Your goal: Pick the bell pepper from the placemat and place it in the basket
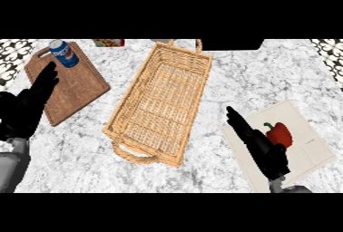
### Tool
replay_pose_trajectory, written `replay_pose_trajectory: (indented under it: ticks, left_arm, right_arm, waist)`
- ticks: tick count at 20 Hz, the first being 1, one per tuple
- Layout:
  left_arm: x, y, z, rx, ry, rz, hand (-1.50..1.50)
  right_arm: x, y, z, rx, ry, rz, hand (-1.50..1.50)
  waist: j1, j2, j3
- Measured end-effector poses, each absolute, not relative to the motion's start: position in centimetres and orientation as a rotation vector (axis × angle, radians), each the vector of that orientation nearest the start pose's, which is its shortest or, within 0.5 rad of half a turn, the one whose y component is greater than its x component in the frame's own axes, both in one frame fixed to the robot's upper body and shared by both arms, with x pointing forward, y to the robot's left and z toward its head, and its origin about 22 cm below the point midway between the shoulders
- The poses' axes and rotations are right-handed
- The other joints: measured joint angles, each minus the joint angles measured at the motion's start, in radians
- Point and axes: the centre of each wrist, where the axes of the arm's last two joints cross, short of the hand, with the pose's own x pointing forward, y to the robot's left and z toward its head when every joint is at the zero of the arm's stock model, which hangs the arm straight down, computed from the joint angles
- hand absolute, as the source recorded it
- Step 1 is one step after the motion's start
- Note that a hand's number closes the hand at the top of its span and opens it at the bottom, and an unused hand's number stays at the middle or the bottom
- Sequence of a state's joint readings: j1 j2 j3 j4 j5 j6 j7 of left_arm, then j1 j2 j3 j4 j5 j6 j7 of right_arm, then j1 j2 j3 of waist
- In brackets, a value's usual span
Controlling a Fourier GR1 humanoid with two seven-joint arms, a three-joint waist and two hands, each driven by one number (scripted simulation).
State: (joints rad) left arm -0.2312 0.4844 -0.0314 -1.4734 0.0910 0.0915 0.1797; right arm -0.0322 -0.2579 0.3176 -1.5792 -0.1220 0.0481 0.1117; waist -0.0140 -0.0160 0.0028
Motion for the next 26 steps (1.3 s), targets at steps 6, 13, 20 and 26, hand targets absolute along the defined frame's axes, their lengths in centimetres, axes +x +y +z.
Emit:
replay_pose_trajectory:
  ticks: [6, 13, 20, 26]
  left_arm:
    - [29.6, 28.8, 8.1, 0.225, -1.641, -0.33, 0.0]
    - [28.6, 27.0, 6.5, 0.079, -1.671, -0.368, 0.0]
    - [28.0, 26.9, 5.6, 0.062, -1.682, -0.368, 0.0]
    - [27.6, 27.0, 5.3, 0.059, -1.683, -0.37, 0.0]
  right_arm:
    - [28.0, -28.7, 5.1, 0.239, -1.578, 0.524, 1.5]
    - [26.6, -29.0, 4.6, 0.489, -1.826, 0.813, -1.5]
    - [25.5, -30.6, 6.2, 0.06, -1.933, 0.971, -1.5]
    - [26.0, -33.4, 13.5, -0.401, -1.897, 1.154, -1.5]
  waist:
    - [0.021, 0.017, 0.0]
    - [0.016, 0.016, 0.001]
    - [0.001, 0.012, -0.003]
    - [-0.002, 0.009, -0.005]
